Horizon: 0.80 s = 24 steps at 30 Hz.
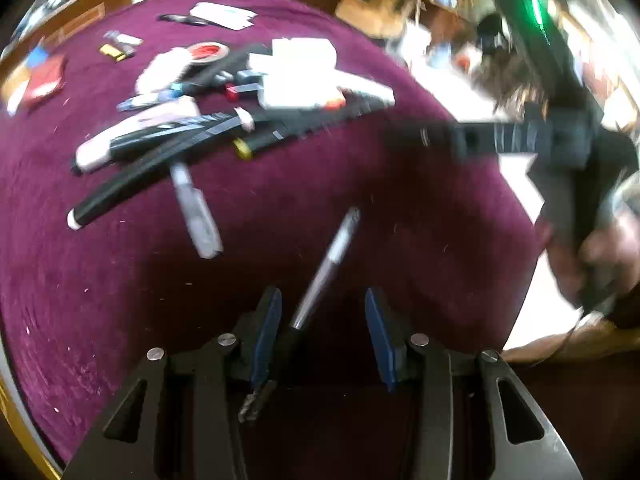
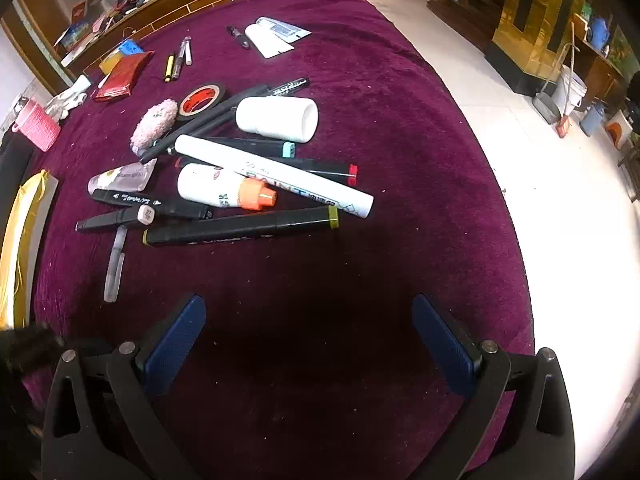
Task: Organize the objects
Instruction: 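Grasp the clear ballpoint pen with the left tool while the right tool grasps a translucent gel pen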
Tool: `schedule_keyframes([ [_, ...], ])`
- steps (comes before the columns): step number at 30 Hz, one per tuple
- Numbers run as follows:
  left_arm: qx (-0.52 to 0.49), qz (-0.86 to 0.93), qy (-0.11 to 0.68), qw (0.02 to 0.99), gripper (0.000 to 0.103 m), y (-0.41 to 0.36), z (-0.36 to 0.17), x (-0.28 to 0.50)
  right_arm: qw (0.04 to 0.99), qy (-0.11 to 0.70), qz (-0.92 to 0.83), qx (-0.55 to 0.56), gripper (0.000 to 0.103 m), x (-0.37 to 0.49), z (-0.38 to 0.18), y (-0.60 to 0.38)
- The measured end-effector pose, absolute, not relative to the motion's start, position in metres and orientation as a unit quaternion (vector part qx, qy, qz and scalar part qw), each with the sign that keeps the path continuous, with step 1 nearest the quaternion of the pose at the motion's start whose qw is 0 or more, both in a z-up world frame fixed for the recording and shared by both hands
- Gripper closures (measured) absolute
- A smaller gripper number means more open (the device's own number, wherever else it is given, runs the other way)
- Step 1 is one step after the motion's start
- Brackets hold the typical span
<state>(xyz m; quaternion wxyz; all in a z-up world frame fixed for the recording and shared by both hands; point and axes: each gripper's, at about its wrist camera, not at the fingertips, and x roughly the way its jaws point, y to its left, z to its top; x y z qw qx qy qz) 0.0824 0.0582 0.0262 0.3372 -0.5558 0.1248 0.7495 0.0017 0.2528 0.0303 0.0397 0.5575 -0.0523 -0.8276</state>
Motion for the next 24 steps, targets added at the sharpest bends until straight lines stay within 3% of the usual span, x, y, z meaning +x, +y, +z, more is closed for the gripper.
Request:
schedule_keyframes([
  [3, -0.523, 0.769, 0.192, 0.314, 0.074, 0.073, 0.025, 0.090, 0.040, -0.053, -0.828, 0.557, 0.000, 0.001, 0.031, 0.251],
  [5, -0.520, 0.776, 0.196, 0.298, 0.096, 0.072, 0.026, 0.088, 0.045, -0.049, -0.829, 0.555, 0.000, 0.000, 0.033, 0.246],
  [16, -0.534, 0.807, -0.026, 0.250, 0.097, -0.028, 0.055, 0.064, 0.120, -0.032, -0.827, 0.549, 0.000, -0.005, 0.047, 0.195],
  [24, -0.492, 0.837, -0.096, 0.222, 0.097, -0.091, 0.095, 0.083, 0.180, -0.003, -0.805, 0.565, 0.002, -0.022, 0.037, 0.121],
])
